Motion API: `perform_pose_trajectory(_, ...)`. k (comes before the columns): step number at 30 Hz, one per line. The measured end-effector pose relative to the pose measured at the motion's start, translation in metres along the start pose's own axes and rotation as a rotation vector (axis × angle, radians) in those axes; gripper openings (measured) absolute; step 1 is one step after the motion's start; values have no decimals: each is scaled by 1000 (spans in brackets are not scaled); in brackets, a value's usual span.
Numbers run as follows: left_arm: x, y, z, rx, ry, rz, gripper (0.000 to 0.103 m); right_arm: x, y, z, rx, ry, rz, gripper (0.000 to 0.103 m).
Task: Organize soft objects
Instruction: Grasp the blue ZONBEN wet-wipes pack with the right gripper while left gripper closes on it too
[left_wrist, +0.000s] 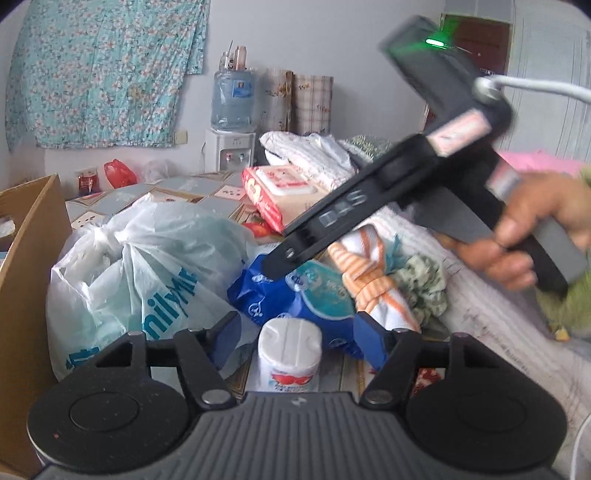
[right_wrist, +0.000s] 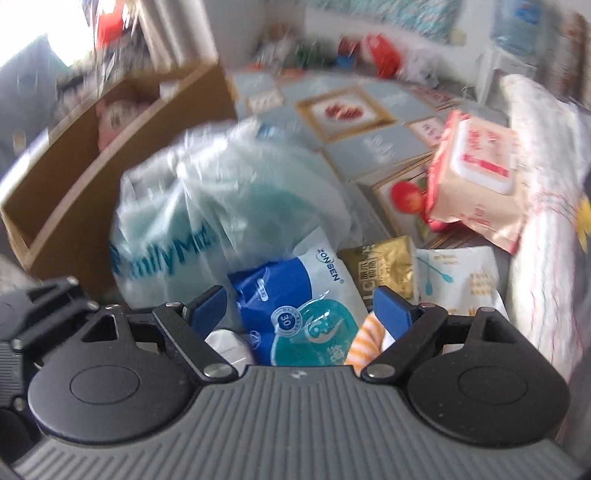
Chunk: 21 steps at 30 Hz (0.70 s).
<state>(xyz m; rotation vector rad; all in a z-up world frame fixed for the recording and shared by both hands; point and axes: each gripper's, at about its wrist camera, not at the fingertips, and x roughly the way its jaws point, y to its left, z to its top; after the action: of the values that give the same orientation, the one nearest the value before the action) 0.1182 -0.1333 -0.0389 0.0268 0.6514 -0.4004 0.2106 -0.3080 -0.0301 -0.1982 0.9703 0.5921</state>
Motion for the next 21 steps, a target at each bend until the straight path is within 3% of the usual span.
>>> perform_pose_trajectory(5,12,9,-8,-21,49,-30,67,37,8,14,-61,131,-23,90)
perform_pose_trajectory(12,19,17,-15,-30,62,-58,64,57,13,21,-89,230,-9,93)
perform_pose_trajectory(19,21,22,-12,-39,53,-62,64,48,-3,16,6,150,7,77)
perform_pose_trajectory(21,19,23,-10,-46,38,-67,73,37,-16,14,72,96,15,76)
